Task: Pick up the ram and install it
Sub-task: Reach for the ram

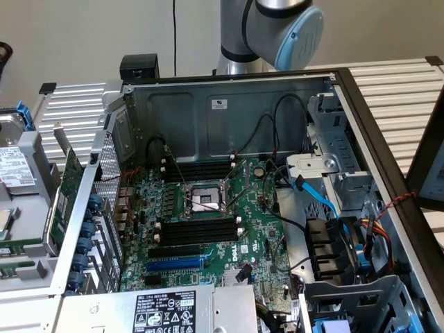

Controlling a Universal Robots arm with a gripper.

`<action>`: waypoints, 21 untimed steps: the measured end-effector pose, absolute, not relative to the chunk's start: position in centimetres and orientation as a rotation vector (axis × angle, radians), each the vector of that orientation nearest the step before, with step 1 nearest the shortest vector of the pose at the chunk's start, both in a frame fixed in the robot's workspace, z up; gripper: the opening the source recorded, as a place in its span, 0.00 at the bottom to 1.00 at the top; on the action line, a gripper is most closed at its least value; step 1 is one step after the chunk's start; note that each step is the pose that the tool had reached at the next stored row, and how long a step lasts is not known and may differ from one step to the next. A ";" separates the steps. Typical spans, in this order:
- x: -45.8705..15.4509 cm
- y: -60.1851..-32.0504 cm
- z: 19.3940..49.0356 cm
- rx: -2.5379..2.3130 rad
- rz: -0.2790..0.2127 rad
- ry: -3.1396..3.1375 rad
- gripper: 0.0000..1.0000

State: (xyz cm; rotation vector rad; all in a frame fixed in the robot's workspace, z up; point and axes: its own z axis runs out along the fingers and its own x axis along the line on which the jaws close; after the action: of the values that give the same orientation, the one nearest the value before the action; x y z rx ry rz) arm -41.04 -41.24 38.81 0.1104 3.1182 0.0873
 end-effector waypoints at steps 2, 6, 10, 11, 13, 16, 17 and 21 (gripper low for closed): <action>-41.9 -41.2 38.8 0.110 0.087 3.118 0.11; -43.0 -41.2 38.6 0.111 0.086 3.118 0.11; -43.5 -40.9 38.5 0.110 0.083 3.118 0.11; -43.6 -40.9 38.5 0.109 0.083 3.118 0.11; -43.9 -40.9 38.4 0.109 0.086 3.118 0.11; -44.4 -40.9 38.4 0.109 0.089 3.118 0.11; -44.6 -40.9 38.4 0.109 0.090 3.118 0.11; -45.0 -40.9 38.4 0.109 0.095 3.118 0.11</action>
State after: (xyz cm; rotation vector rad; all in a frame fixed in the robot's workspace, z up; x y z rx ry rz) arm -45.00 -40.89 38.39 0.1092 3.1182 0.0949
